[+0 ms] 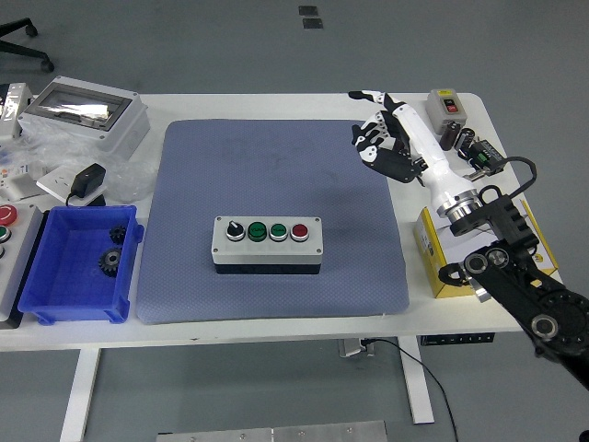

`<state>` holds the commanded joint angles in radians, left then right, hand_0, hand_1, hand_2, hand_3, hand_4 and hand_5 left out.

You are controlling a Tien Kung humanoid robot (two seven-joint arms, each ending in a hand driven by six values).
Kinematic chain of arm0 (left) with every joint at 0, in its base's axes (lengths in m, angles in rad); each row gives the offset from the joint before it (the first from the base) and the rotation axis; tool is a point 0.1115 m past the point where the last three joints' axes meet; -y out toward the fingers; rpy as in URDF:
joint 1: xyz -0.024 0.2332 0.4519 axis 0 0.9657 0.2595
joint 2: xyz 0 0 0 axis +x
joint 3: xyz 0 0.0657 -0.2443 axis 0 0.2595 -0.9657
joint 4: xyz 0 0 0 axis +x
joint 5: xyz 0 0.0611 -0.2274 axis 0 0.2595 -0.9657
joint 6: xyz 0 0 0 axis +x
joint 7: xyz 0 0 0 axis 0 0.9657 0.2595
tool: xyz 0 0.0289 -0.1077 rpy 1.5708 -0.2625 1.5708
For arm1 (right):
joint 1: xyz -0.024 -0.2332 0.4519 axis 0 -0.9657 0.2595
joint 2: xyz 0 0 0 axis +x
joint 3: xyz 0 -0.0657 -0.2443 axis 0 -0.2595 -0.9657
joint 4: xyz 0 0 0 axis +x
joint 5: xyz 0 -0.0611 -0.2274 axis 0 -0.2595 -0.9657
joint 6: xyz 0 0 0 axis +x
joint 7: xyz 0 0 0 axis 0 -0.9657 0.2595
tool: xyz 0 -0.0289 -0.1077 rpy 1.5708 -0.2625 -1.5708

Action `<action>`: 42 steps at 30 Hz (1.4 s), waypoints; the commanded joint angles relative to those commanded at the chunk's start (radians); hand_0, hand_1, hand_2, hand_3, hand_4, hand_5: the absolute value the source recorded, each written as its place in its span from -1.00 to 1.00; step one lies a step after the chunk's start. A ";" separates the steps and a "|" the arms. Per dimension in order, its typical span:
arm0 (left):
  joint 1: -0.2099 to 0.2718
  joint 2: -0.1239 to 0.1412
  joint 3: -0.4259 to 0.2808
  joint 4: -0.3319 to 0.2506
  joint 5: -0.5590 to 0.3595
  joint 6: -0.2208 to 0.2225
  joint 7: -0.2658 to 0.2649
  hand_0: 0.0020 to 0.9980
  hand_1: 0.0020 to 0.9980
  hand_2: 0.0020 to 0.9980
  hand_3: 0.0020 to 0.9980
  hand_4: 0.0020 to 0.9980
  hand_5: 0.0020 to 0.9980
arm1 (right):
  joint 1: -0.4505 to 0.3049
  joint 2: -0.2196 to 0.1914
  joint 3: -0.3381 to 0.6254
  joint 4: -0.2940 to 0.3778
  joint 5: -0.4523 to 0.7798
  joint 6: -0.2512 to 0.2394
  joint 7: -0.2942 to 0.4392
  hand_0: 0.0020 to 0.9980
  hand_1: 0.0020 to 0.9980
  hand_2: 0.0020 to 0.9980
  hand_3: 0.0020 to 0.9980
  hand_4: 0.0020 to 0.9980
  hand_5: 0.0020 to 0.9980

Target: Pick up the button,place it on the desk,press the button,press the button

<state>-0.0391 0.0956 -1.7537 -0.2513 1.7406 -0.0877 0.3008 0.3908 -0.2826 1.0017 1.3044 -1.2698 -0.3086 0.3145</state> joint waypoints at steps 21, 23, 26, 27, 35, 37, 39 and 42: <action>-0.021 0.001 -0.024 0.006 0.018 -0.008 -0.020 0.33 0.12 0.01 0.15 -0.21 -0.89 | -0.115 0.008 0.114 0.051 0.346 0.115 0.119 0.60 0.53 0.60 0.53 0.09 -0.47; -0.023 0.004 -0.027 0.005 0.019 -0.016 -0.023 0.33 0.12 0.01 0.15 -0.21 -0.89 | -0.124 0.009 0.120 0.054 0.319 0.109 0.115 0.60 0.53 0.60 0.53 0.09 -0.47; -0.027 0.007 -0.037 0.008 0.038 -0.023 -0.026 0.33 0.12 0.01 0.15 -0.21 -0.89 | -0.138 0.007 0.136 0.062 0.288 0.098 0.111 0.60 0.53 0.60 0.53 0.09 -0.47; -0.028 0.009 -0.040 0.010 0.043 -0.024 -0.028 0.33 0.12 0.01 0.15 -0.21 -0.89 | -0.144 0.006 0.141 0.063 0.283 0.098 0.110 0.61 0.54 0.60 0.53 0.09 -0.47; -0.035 0.033 -0.060 0.017 0.079 -0.024 -0.040 0.32 0.12 0.01 0.15 -0.19 -0.88 | -0.171 0.020 0.135 0.049 0.237 0.103 0.084 0.64 0.58 0.68 0.54 0.09 -0.48; -0.035 0.035 -0.063 0.018 0.087 -0.023 -0.042 0.32 0.12 0.01 0.15 -0.19 -0.88 | -0.178 0.021 0.140 0.048 0.233 0.100 0.083 0.64 0.58 0.68 0.54 0.09 -0.48; -0.034 0.035 -0.064 0.019 0.092 -0.023 -0.042 0.32 0.12 0.01 0.15 -0.19 -0.88 | -0.187 0.019 0.149 0.049 0.230 0.099 0.083 0.69 0.69 0.87 0.74 0.11 -0.47; -0.031 0.034 -0.059 0.020 0.093 -0.022 -0.038 0.32 0.12 0.01 0.15 -0.19 -0.88 | -0.203 0.013 0.169 0.051 0.227 0.096 0.083 0.69 0.69 0.87 0.74 0.11 -0.47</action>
<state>-0.0701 0.1296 -1.8132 -0.2314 1.8338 -0.1096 0.2625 0.1883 -0.2696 1.1711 1.3558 -1.0427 -0.2130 0.3977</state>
